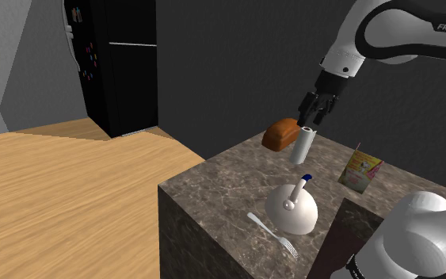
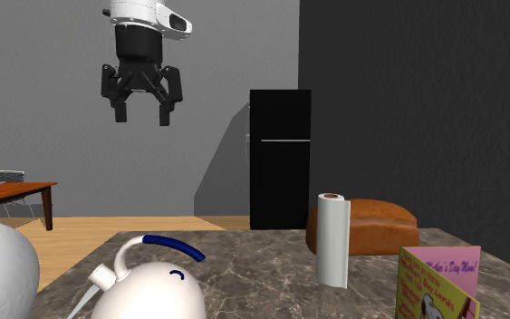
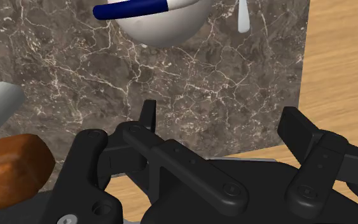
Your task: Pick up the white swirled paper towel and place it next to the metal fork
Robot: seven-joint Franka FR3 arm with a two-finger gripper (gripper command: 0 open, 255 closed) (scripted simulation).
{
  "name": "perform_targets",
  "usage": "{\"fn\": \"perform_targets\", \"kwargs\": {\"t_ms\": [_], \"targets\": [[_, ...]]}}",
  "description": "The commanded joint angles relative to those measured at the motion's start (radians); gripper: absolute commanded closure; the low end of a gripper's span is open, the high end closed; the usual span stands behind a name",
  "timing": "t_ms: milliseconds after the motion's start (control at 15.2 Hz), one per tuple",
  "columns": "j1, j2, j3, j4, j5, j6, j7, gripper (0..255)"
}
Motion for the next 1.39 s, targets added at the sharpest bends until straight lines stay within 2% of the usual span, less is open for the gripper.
{"fn": "perform_targets", "kwargs": {"t_ms": [0, 726, 1320], "targets": [[0.000, 0.000, 0.000, 0.000, 0.000, 0.000, 0.000, 0], [-0.054, 0.224, -0.188, 0.033, -0.116, 0.174, -0.240, 0], [-0.077, 0.490, -0.334, 0.168, -0.127, 0.300, -0.440, 0]]}}
